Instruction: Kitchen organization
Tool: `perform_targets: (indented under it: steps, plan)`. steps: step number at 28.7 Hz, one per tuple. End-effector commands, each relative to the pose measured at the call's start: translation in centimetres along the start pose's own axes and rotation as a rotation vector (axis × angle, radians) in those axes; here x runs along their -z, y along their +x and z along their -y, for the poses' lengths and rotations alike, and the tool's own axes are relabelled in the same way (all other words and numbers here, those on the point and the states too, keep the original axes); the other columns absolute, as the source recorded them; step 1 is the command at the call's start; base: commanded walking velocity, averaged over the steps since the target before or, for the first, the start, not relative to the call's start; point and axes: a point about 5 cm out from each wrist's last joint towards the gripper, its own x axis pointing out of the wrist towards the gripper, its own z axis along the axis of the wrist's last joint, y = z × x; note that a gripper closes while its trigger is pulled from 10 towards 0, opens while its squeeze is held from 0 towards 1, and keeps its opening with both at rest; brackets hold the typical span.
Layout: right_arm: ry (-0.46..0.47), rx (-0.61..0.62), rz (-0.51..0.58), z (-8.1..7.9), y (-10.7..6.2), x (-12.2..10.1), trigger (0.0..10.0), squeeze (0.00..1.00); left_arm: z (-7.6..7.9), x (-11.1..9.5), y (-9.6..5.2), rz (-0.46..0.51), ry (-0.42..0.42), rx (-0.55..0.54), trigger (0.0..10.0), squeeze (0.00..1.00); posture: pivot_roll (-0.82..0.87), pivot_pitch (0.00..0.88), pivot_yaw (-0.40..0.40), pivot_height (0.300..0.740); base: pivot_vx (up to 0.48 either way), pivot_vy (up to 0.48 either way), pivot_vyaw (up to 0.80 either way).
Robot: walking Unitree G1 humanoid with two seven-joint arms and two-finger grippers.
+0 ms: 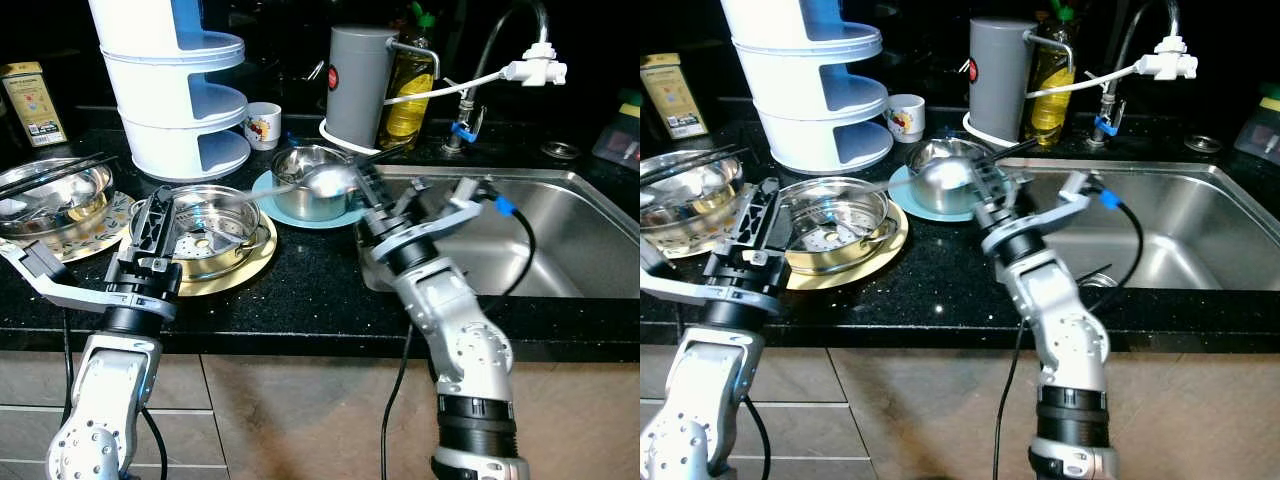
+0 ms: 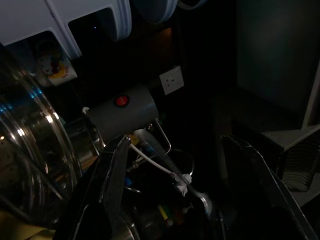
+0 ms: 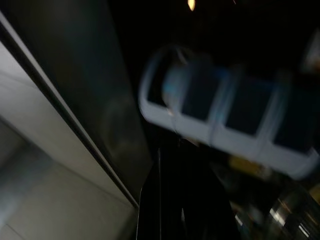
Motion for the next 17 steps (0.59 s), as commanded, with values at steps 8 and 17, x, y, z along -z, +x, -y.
perform_targets:
  steps: [8,17]
  plan:
    - [0.090,-0.035,0.102,-0.4,0.2,-1.6,0.0,0.00,1.0,-0.5,-0.2,-0.006,0.002,0.060,10.0,0.00,0.05,0.141,-0.024,0.740,0.000,0.000,0.00]
    - [-0.222,-0.024,0.283,-2.2,0.4,-5.9,0.0,0.00,1.8,0.7,0.4,-0.120,0.199,0.096,10.0,0.00,0.05,0.133,-0.015,0.740,0.000,0.000,0.00]
